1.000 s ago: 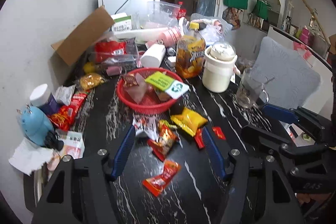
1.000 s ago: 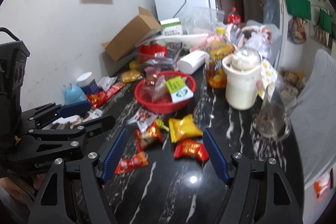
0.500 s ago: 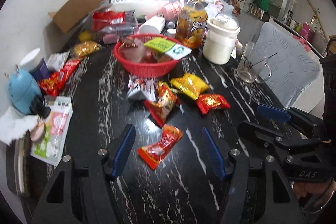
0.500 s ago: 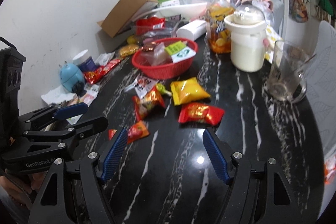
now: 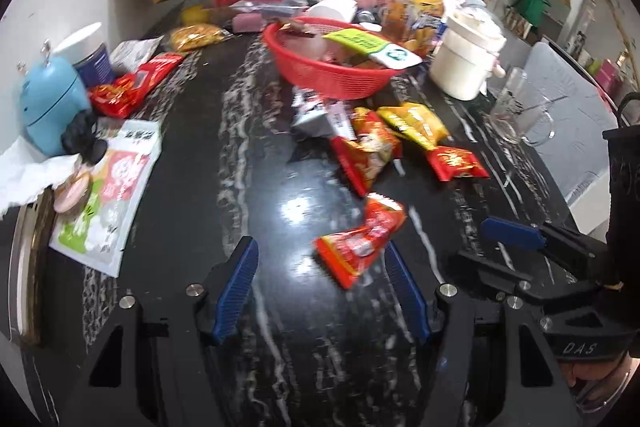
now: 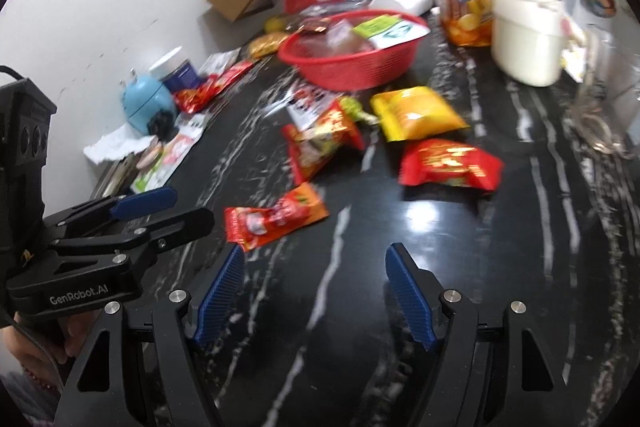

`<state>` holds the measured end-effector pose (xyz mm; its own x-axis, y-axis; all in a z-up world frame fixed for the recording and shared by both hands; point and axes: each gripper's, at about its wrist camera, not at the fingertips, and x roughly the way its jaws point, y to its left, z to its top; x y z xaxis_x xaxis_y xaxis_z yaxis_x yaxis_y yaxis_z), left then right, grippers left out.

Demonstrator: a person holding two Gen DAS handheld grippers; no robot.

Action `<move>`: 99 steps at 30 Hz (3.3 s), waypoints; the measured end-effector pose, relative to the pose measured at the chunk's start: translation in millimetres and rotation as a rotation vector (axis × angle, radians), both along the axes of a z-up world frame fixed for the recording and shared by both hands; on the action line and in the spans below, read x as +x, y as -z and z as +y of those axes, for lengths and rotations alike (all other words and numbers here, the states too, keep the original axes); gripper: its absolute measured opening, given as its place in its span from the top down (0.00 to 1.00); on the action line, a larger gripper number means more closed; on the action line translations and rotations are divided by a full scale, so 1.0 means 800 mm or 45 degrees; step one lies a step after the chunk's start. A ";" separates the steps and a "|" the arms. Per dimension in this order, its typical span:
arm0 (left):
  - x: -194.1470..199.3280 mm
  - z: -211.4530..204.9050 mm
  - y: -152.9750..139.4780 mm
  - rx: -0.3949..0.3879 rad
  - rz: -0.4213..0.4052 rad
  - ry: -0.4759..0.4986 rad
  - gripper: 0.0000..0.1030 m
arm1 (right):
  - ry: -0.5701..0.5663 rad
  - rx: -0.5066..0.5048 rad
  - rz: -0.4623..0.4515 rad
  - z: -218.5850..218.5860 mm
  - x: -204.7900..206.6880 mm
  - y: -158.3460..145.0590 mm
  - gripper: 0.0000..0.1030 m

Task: Organize snacks
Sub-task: 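Move both grippers back toward the loose packets on the table, then grasp the orange-red tomato packet with the right gripper, then grasp the red-gold cartoon-face packet with the left gripper and lift it, then carry the orange-red and red-gold packets over the red basket with both grippers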

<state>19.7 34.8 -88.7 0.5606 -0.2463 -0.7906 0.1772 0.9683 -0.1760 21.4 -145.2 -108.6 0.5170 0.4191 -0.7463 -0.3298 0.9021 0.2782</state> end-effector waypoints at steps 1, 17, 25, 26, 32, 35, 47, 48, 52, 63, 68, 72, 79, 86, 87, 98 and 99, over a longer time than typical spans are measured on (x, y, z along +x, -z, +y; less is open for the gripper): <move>0.001 0.005 0.001 0.002 0.002 -0.007 0.37 | -0.017 0.005 0.008 0.006 0.002 0.003 0.29; 0.002 0.071 0.005 0.020 -0.015 -0.168 0.37 | -0.073 0.031 0.112 0.072 0.061 0.026 0.36; 0.004 0.088 0.008 0.018 -0.021 -0.220 0.37 | -0.065 -0.265 -0.023 0.110 0.057 0.030 0.61; 0.004 0.089 0.008 0.017 -0.018 -0.221 0.37 | -0.062 -0.292 -0.040 0.109 0.056 0.031 0.68; 0.008 0.083 0.010 0.003 -0.003 -0.204 0.37 | -0.060 -0.322 -0.091 0.101 0.051 0.034 0.83; 0.011 0.075 0.009 -0.006 -0.002 -0.186 0.37 | -0.074 -0.215 -0.045 0.087 0.051 0.033 0.84; 0.043 -0.001 0.005 -0.061 0.012 -0.011 0.37 | 0.061 -0.116 -0.050 -0.004 0.032 0.001 0.84; 0.048 -0.012 0.006 -0.066 0.014 0.006 0.37 | 0.075 -0.110 -0.052 -0.011 0.032 -0.001 0.84; 0.066 -0.040 0.008 -0.097 0.036 0.043 0.37 | 0.123 -0.094 -0.054 -0.041 0.031 -0.006 0.84; 0.119 -0.086 0.018 -0.076 0.094 0.003 0.37 | 0.185 -0.060 -0.062 -0.088 0.047 -0.011 0.84; 0.137 -0.092 0.028 -0.077 0.128 -0.031 0.37 | 0.179 -0.046 -0.051 -0.095 0.054 -0.008 0.84; 0.145 -0.097 0.040 -0.053 0.174 -0.041 0.37 | 0.179 -0.040 -0.046 -0.098 0.058 -0.005 0.84; 0.141 -0.098 0.041 -0.006 0.135 -0.063 0.38 | 0.177 -0.035 -0.038 -0.099 0.058 -0.003 0.84; 0.123 -0.093 0.039 0.019 0.134 -0.037 0.54 | 0.167 -0.027 -0.041 -0.094 0.050 -0.004 0.84; 0.118 -0.091 0.037 0.013 0.134 -0.035 0.54 | 0.164 -0.026 -0.043 -0.094 0.047 -0.005 0.84; 0.054 -0.081 0.012 -0.023 0.088 0.011 0.54 | 0.121 0.006 -0.064 -0.076 0.005 -0.015 0.84; 0.048 -0.080 0.009 -0.032 0.085 0.015 0.54 | 0.116 0.009 -0.066 -0.074 0.002 -0.016 0.84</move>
<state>57.9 -29.4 -96.1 0.5035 -0.2727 -0.8198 0.1759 0.9614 -0.2118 22.7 -204.6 -95.8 0.5910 0.3742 -0.7146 -0.2609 0.9270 0.2696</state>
